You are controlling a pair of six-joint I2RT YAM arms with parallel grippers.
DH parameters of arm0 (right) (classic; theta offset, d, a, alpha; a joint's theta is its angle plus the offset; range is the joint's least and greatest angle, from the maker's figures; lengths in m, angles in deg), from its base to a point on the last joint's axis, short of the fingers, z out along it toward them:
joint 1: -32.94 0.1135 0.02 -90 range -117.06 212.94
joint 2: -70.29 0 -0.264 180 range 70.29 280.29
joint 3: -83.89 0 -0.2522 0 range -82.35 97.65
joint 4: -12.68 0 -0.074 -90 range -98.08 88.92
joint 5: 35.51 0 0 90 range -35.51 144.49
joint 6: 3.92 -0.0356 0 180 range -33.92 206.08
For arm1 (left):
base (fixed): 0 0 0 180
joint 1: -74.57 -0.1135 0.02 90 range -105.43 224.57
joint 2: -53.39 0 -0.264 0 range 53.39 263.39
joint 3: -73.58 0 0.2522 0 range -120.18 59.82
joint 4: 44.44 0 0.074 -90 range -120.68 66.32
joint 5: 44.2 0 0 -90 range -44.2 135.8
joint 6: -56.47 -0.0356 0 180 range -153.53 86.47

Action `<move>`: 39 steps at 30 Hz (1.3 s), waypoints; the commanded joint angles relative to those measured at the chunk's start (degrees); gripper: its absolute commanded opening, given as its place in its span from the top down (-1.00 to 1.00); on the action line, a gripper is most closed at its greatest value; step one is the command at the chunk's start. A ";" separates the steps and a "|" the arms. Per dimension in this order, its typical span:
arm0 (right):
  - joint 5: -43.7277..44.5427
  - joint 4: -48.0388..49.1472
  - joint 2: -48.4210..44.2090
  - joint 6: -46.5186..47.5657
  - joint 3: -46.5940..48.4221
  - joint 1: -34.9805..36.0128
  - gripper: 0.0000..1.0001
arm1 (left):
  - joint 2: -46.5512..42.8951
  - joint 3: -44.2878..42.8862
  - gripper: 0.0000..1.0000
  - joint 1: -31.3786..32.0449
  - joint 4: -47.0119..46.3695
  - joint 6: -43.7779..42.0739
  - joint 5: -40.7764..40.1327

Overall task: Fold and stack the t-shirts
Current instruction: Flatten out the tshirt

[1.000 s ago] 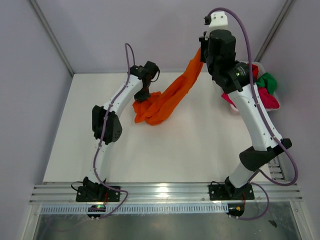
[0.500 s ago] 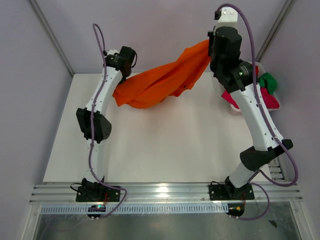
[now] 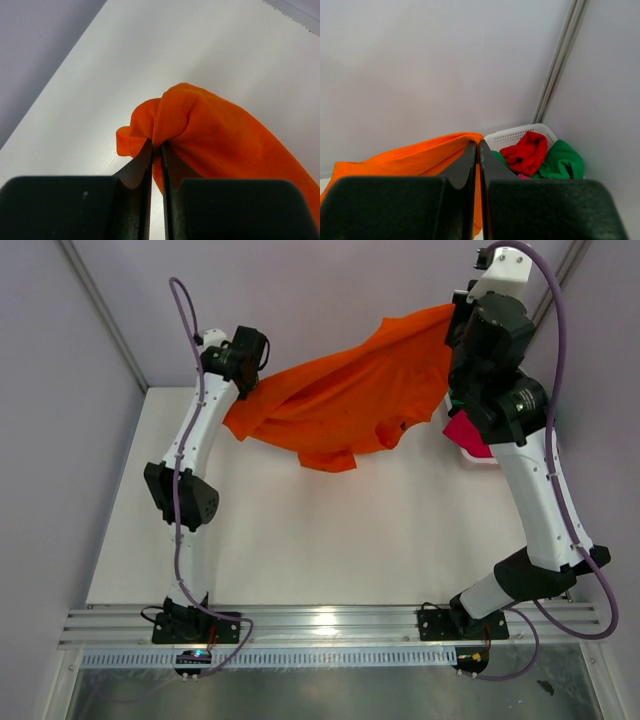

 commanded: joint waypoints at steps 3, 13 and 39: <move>0.30 0.06 -3.79 -1.78 6.70 -0.35 0.92 | -5.42 -1.39 0.87 -0.99 16.26 0.21 3.65; -1.64 -7.07 -5.63 -3.01 15.06 1.32 0.92 | -12.97 -1.74 0.95 -0.90 15.65 0.22 14.46; -2.16 -3.91 0.78 -2.92 7.78 4.49 0.93 | -6.35 14.16 1.00 -0.90 8.53 1.54 23.70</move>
